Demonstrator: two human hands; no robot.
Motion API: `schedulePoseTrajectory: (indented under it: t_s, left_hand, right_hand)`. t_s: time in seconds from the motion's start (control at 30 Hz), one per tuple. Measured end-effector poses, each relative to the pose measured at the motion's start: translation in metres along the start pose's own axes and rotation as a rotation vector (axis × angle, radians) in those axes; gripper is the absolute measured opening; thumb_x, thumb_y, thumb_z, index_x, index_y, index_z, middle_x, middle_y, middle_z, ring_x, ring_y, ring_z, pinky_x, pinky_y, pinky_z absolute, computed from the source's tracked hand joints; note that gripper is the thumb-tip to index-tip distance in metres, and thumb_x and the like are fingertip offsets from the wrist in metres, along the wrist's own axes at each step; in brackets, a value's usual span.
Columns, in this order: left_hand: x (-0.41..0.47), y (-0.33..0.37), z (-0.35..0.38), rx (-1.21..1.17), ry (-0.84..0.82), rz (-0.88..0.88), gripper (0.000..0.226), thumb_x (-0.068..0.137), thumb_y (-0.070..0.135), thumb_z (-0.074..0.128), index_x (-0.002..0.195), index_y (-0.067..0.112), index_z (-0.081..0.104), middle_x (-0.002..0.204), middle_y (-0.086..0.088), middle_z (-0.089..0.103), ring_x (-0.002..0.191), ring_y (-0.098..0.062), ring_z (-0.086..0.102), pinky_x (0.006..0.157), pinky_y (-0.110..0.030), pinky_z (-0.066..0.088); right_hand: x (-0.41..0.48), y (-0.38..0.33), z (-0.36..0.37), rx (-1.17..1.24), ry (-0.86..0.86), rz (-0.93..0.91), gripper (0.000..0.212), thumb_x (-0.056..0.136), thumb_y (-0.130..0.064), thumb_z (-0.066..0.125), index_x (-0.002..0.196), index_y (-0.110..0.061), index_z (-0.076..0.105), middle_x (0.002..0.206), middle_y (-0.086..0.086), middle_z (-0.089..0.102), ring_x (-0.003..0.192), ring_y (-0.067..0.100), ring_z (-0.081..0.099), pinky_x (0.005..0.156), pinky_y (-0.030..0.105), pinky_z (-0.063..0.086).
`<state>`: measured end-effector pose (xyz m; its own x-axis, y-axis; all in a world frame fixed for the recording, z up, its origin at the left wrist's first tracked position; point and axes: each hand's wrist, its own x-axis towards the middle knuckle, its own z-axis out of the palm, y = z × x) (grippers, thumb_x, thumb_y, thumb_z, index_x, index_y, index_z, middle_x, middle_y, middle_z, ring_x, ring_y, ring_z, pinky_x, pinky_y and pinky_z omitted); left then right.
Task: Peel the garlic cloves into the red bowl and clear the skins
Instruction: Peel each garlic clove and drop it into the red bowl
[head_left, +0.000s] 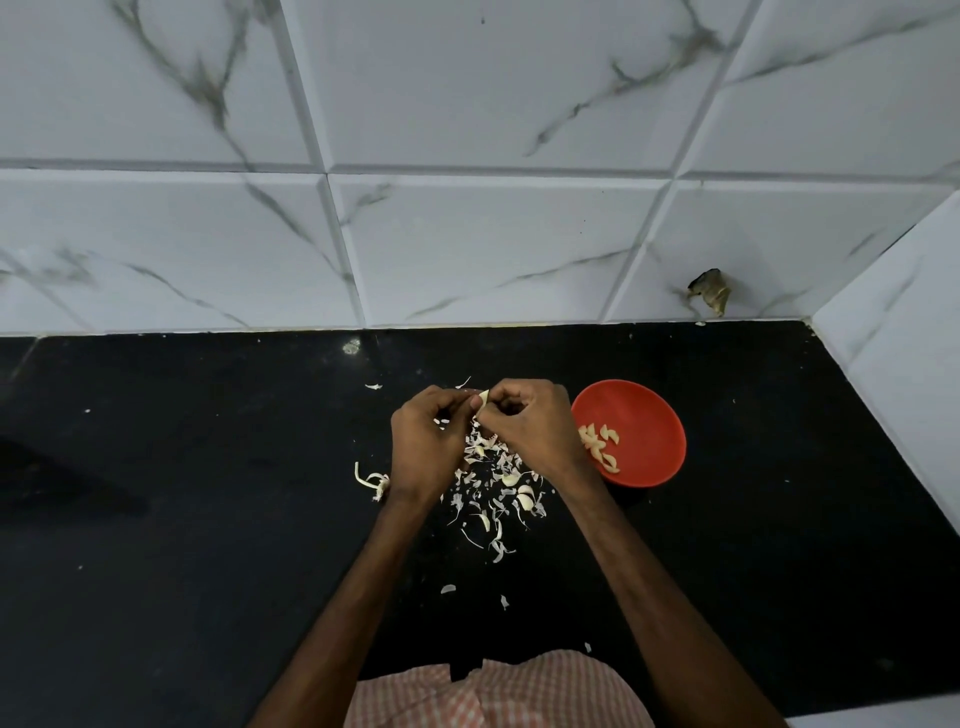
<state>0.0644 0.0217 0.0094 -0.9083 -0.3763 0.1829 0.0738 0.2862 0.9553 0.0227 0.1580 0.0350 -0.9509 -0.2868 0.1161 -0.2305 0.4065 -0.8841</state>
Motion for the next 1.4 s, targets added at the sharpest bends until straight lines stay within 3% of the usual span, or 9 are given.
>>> schedulePoseTrajectory:
  t_s: [0.13, 0.23, 0.3, 0.4, 0.53, 0.7, 0.97, 1.17, 1.4]
  left_hand:
    - [0.0, 0.004, -0.004, -0.11, -0.03, -0.092, 0.012, 0.091, 0.014, 0.073, 0.101, 0.011, 0.078, 0.088, -0.001, 0.075, 0.078, -0.021, 0.072, 0.065, -0.049, 0.059]
    - [-0.001, 0.009, -0.006, -0.217, -0.067, -0.117, 0.017, 0.094, 0.016, 0.07, 0.11, 0.015, 0.076, 0.083, -0.004, 0.074, 0.069, -0.018, 0.068, 0.049, -0.038, 0.056]
    - [-0.001, 0.011, -0.006, -0.238, -0.077, -0.111, 0.018, 0.096, 0.016, 0.068, 0.113, 0.017, 0.075, 0.082, -0.002, 0.072, 0.064, -0.016, 0.062, 0.042, -0.032, 0.052]
    - [-0.001, 0.009, -0.005, -0.202, -0.067, -0.098, 0.015, 0.097, 0.015, 0.067, 0.109, 0.017, 0.076, 0.094, 0.0, 0.075, 0.071, -0.014, 0.065, 0.045, -0.032, 0.053]
    - [0.0, 0.008, -0.003, -0.184, -0.05, -0.112, 0.016, 0.097, 0.016, 0.066, 0.108, 0.012, 0.076, 0.097, -0.001, 0.077, 0.086, -0.014, 0.071, 0.07, -0.037, 0.056]
    - [-0.001, 0.011, -0.006, -0.297, -0.054, -0.159, 0.011, 0.097, 0.017, 0.066, 0.102, 0.02, 0.075, 0.085, 0.001, 0.071, 0.065, -0.012, 0.059, 0.042, -0.026, 0.047]
    - [-0.001, 0.008, -0.004, -0.266, -0.074, -0.148, 0.008, 0.093, 0.019, 0.071, 0.097, 0.012, 0.073, 0.093, -0.015, 0.071, 0.073, -0.031, 0.066, 0.044, -0.029, 0.05]
    - [0.0, 0.013, 0.0, -0.274, -0.065, -0.152, 0.005, 0.093, 0.01, 0.069, 0.096, 0.01, 0.074, 0.094, -0.014, 0.071, 0.069, -0.017, 0.068, 0.043, -0.028, 0.052]
    - [0.0, 0.017, -0.002, -0.326, -0.037, -0.176, 0.007, 0.093, 0.007, 0.069, 0.097, 0.002, 0.072, 0.087, -0.016, 0.068, 0.065, -0.015, 0.064, 0.041, -0.026, 0.051]
  right_hand:
    - [0.001, -0.002, 0.0, 0.056, -0.004, 0.013, 0.011, 0.086, -0.011, 0.073, 0.076, -0.009, 0.075, 0.062, -0.002, 0.069, 0.053, 0.009, 0.062, 0.052, 0.027, 0.049]
    - [0.0, -0.004, -0.004, 0.129, -0.038, 0.051, 0.013, 0.09, -0.013, 0.072, 0.077, -0.011, 0.074, 0.061, -0.002, 0.068, 0.052, 0.002, 0.057, 0.05, 0.015, 0.041]
    - [-0.001, -0.005, -0.007, 0.188, -0.06, 0.083, 0.013, 0.091, -0.016, 0.07, 0.08, -0.011, 0.074, 0.063, 0.008, 0.068, 0.051, 0.012, 0.055, 0.045, 0.018, 0.042]
    - [-0.001, -0.005, -0.007, 0.244, -0.053, 0.094, 0.012, 0.091, -0.017, 0.07, 0.083, -0.009, 0.074, 0.064, 0.014, 0.067, 0.051, 0.021, 0.053, 0.041, 0.021, 0.042]
    - [0.0, -0.004, -0.007, 0.27, -0.054, 0.117, 0.01, 0.093, -0.011, 0.067, 0.087, -0.007, 0.073, 0.069, 0.019, 0.067, 0.052, 0.02, 0.053, 0.041, 0.021, 0.043]
    - [0.0, -0.003, -0.008, 0.285, -0.091, 0.127, 0.01, 0.097, -0.009, 0.063, 0.097, -0.006, 0.073, 0.075, 0.012, 0.071, 0.057, 0.015, 0.063, 0.047, 0.024, 0.052]
    - [-0.001, -0.003, -0.009, 0.222, -0.069, 0.087, 0.007, 0.093, -0.01, 0.068, 0.092, -0.012, 0.075, 0.074, 0.005, 0.073, 0.066, 0.021, 0.073, 0.052, 0.029, 0.059]
    - [0.0, -0.003, -0.005, 0.252, -0.021, 0.056, 0.005, 0.09, -0.007, 0.071, 0.089, -0.006, 0.075, 0.07, 0.004, 0.072, 0.061, 0.013, 0.07, 0.051, 0.026, 0.057]
    - [0.0, -0.005, 0.0, 0.268, 0.021, 0.035, 0.005, 0.088, -0.009, 0.072, 0.088, -0.008, 0.076, 0.065, 0.001, 0.071, 0.056, 0.015, 0.067, 0.051, 0.03, 0.058]
